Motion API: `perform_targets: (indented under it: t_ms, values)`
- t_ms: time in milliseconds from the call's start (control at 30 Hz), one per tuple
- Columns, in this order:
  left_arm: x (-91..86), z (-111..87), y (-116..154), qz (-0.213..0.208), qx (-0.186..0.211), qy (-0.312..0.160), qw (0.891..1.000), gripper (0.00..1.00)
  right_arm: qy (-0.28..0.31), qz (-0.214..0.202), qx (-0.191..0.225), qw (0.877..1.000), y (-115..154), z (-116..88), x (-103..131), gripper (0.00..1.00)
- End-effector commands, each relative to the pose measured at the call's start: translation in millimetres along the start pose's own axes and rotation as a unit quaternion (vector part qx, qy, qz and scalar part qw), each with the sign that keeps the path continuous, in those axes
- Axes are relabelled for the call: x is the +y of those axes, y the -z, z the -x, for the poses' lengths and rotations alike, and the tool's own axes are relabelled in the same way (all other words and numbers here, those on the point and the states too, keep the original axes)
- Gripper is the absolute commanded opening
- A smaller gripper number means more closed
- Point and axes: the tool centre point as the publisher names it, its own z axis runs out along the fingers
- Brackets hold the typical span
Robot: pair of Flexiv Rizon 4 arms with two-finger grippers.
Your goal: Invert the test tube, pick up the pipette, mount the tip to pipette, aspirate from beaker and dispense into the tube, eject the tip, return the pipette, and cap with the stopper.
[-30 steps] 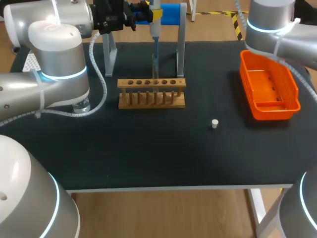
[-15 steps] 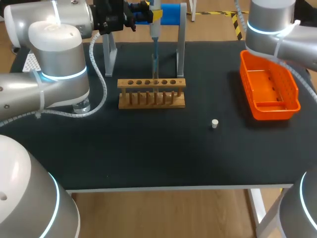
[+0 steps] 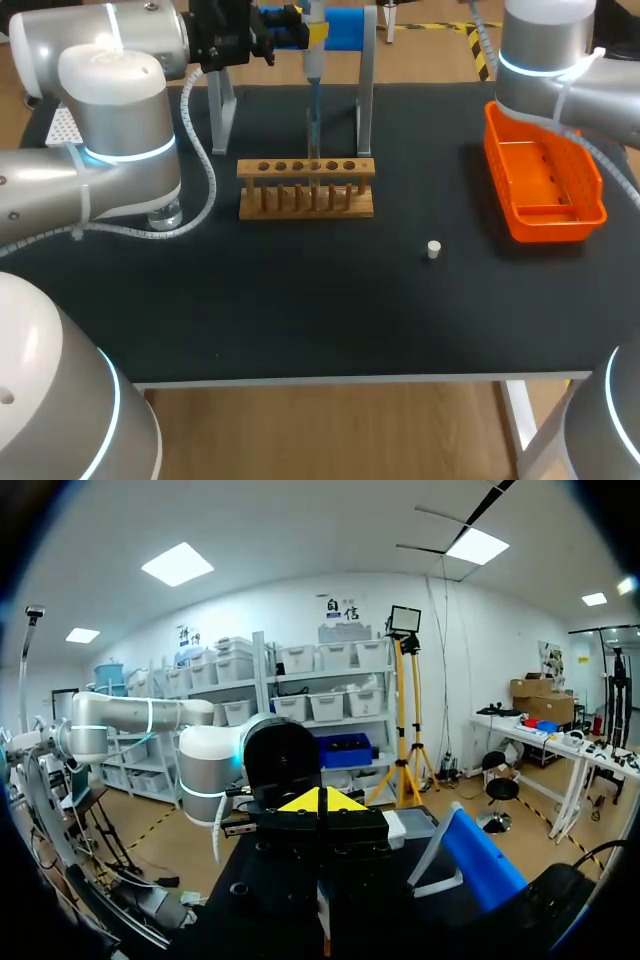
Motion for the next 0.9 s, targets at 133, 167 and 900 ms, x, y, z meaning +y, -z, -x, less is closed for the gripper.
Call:
perform_targets:
  t_ms: [133,167,900]
  values:
    - [-6.3,1.5,0,-0.003,-0.002,0.000,1.000,0.00,-0.002,0.002,-0.004,1.000,2,-2,-5,0.00]
    - [-6.3,1.5,0,-0.003,-0.002,0.000,1.000,0.00,0.002,0.004,-0.004,1.000,2,-2,-2,0.00]
    - [-6.3,1.5,0,-0.003,-0.002,0.000,1.000,0.00,0.063,-0.039,-0.042,0.996,84,-40,-1,1.00]
